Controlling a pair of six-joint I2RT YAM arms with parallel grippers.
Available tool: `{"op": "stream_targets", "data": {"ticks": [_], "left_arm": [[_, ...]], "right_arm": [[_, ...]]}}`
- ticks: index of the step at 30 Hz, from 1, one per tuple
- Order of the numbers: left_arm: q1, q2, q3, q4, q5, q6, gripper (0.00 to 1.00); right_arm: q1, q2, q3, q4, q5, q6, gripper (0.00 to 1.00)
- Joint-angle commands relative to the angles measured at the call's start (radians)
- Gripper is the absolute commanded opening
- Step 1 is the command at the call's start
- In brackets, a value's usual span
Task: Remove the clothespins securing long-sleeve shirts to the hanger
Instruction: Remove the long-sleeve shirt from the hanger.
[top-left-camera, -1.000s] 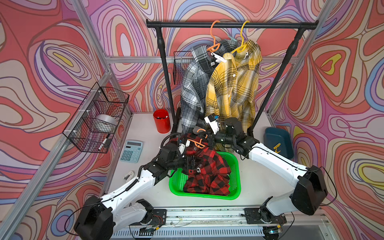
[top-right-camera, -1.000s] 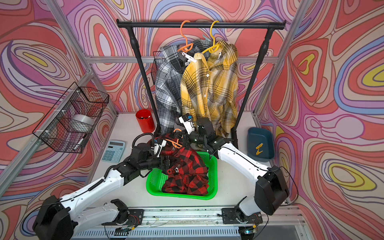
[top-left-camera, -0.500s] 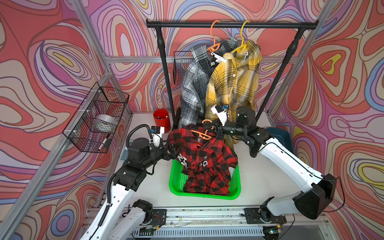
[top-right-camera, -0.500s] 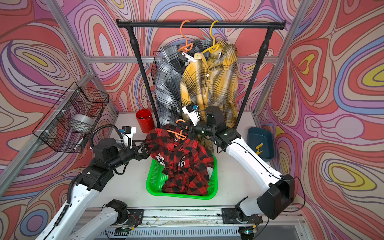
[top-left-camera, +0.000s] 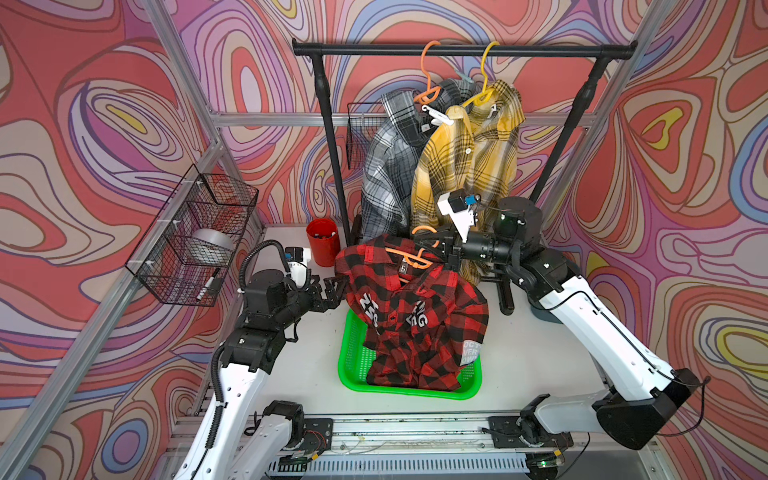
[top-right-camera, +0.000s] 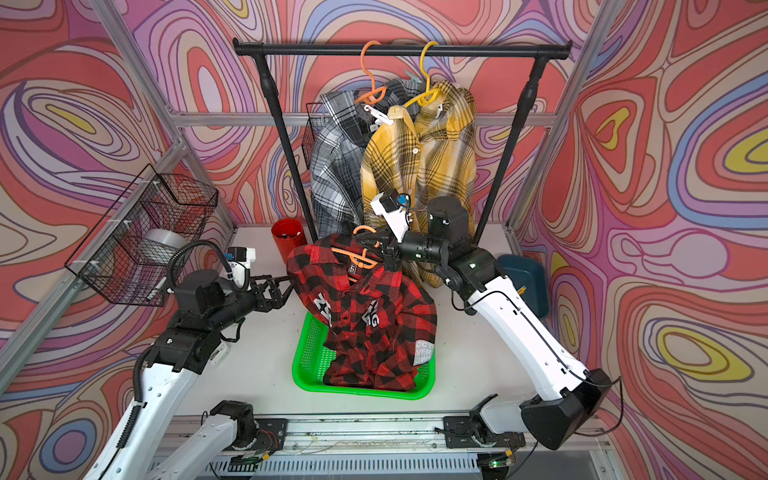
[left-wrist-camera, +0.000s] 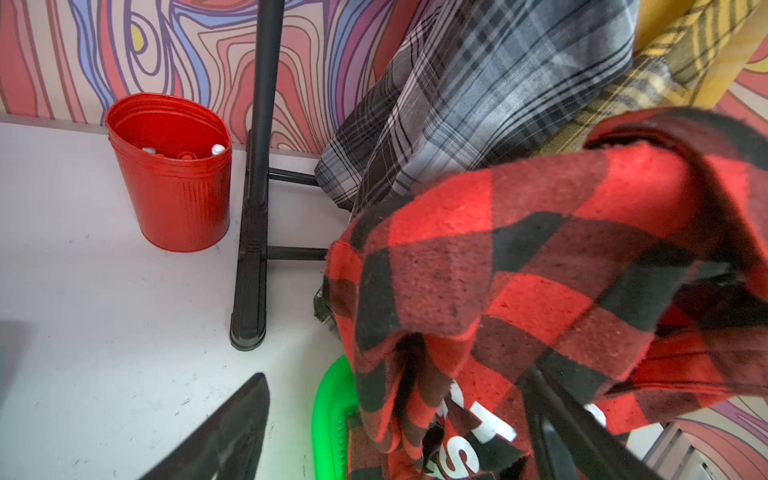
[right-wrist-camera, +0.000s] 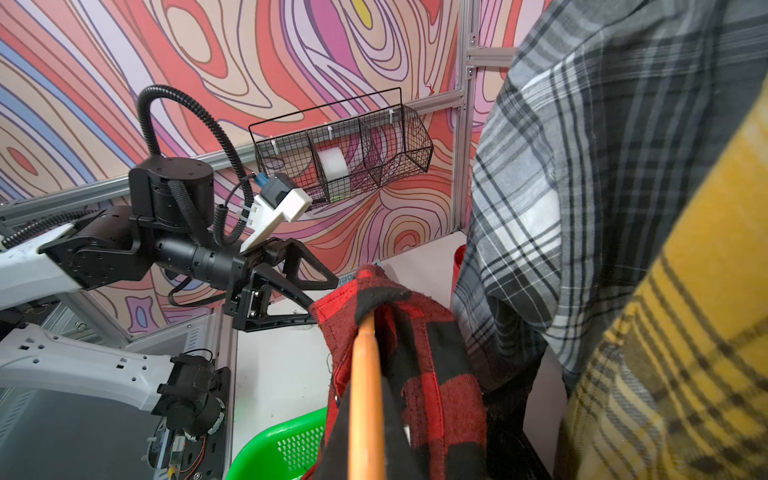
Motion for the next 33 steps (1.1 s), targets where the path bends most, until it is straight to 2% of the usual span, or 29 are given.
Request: {"op": "stream_targets", "data": {"ticks": [1,5,10,12,17,19,29,33], "left_arm": [[0.013,0.015,-0.016,-0.020,0.020,0.022,0.90],[0.016,0.040,-0.048,0.032,0.034,-0.011,0.86],[0.017,0.078,-0.065,0.102,0.096,-0.047,0.70],[0.018,0.091,-0.062,0.104,0.107,-0.055,0.56],[0.017,0.087,-0.054,0.089,0.089,-0.040,0.11],[0.017,0.075,-0.061,0.087,0.070,-0.042,0.00],[0.038,0.050,-0.140,-0.028,-0.180,-0.146,0.00],[0.128,0.057,-0.179,-0.062,-0.127,-0.220,0.00]], "right_arm": [[-0.007,-0.023,0.033,-0.003,-0.036,-0.011,0.00],[-0.008,-0.025,0.029,0.004,-0.044,-0.005,0.00],[-0.008,-0.031,0.017,0.014,-0.048,0.005,0.00],[-0.008,-0.029,0.016,0.014,-0.048,0.006,0.00],[-0.012,-0.027,0.009,0.015,-0.040,0.005,0.00],[-0.014,-0.024,0.008,0.018,-0.038,0.005,0.00],[-0.061,-0.020,-0.004,0.014,-0.041,0.007,0.00],[-0.103,-0.031,-0.010,0.019,-0.054,0.011,0.00]]}}
